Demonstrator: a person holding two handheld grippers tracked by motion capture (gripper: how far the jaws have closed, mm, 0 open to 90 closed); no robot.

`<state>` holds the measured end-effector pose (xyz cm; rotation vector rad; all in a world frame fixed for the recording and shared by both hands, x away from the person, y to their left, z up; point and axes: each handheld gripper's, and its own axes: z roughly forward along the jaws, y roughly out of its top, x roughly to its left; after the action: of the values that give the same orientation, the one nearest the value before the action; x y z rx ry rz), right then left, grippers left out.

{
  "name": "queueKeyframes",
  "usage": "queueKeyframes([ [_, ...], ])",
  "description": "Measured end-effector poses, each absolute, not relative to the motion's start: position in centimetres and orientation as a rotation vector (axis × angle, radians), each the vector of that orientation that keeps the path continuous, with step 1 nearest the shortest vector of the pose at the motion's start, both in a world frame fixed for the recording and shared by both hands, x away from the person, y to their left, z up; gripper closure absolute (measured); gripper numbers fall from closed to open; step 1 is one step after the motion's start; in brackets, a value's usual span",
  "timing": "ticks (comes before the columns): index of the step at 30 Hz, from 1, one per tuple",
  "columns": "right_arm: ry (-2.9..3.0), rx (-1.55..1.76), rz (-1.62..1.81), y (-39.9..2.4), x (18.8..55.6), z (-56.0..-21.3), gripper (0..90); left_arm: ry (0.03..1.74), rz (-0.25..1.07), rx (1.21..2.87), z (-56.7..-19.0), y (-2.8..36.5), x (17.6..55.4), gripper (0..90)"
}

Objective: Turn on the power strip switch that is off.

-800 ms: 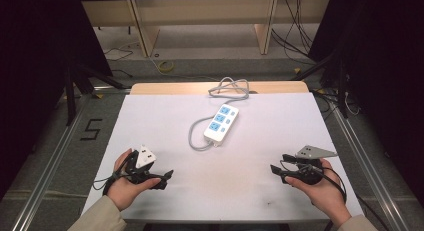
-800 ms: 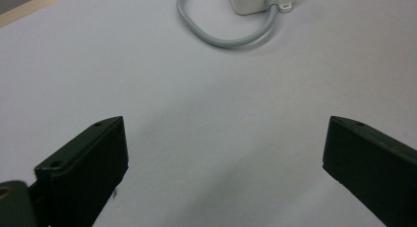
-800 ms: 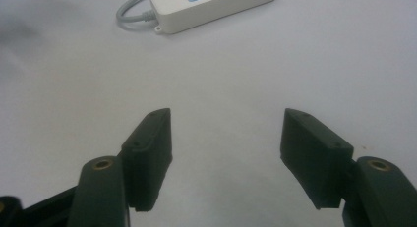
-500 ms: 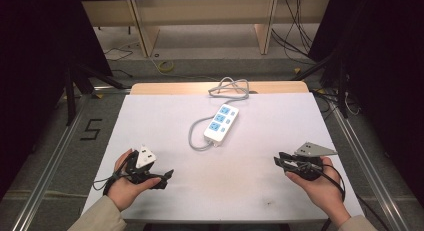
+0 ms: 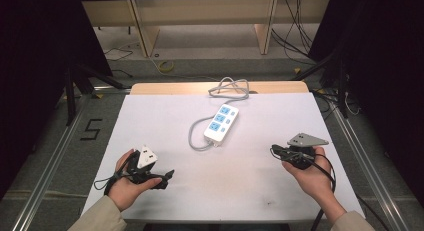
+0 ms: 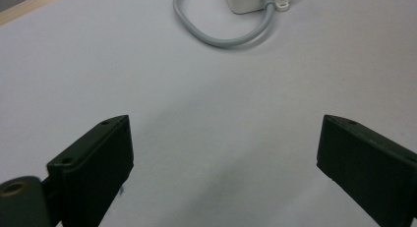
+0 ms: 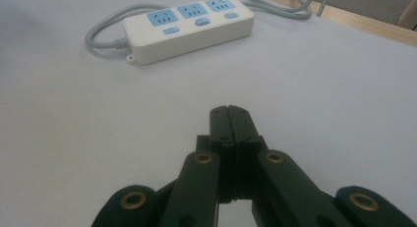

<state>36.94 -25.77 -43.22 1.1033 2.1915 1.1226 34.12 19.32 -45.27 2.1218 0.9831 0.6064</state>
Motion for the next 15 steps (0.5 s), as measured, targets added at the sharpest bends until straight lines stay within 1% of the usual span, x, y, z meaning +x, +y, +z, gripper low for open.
queueKeyframes([
  [15,2.195,1.096,1.120,-24.2,39.7,-42.7,90.0,0.984,0.605,2.127,-45.3,19.2,34.2,6.7],
])
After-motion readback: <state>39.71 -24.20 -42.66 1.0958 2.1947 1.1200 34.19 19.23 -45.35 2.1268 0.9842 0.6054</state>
